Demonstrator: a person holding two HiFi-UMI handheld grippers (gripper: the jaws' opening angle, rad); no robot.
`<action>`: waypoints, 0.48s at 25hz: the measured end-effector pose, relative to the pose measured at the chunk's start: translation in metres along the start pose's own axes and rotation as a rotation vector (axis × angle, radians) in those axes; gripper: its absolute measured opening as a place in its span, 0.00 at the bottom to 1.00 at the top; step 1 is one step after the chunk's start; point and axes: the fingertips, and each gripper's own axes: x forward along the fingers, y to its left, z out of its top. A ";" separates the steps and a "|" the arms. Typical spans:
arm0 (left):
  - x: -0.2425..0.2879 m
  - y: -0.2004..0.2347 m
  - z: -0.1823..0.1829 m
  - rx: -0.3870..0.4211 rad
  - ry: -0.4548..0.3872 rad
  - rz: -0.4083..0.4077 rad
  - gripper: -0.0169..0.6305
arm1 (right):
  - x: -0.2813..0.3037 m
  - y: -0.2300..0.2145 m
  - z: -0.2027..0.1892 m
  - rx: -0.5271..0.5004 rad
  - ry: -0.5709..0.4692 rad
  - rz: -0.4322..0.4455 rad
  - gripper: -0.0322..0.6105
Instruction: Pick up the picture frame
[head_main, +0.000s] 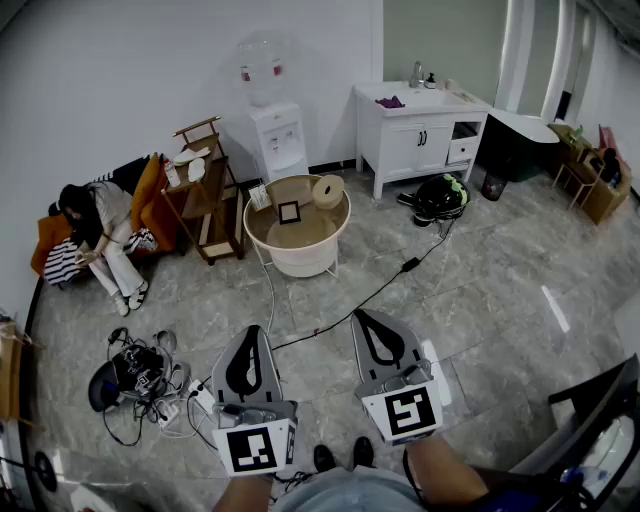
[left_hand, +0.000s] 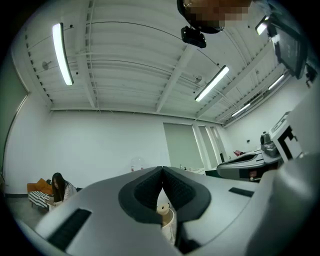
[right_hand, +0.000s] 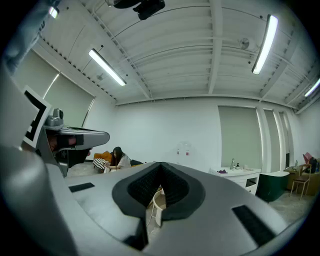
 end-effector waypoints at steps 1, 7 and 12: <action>0.002 -0.003 0.000 0.000 0.002 -0.001 0.05 | -0.001 -0.004 -0.001 0.001 0.000 -0.001 0.07; 0.012 -0.023 0.002 0.006 0.011 0.001 0.05 | -0.005 -0.026 -0.005 0.004 0.002 0.004 0.07; 0.013 -0.041 -0.003 0.012 0.025 0.015 0.05 | -0.014 -0.047 -0.012 0.042 -0.016 -0.003 0.07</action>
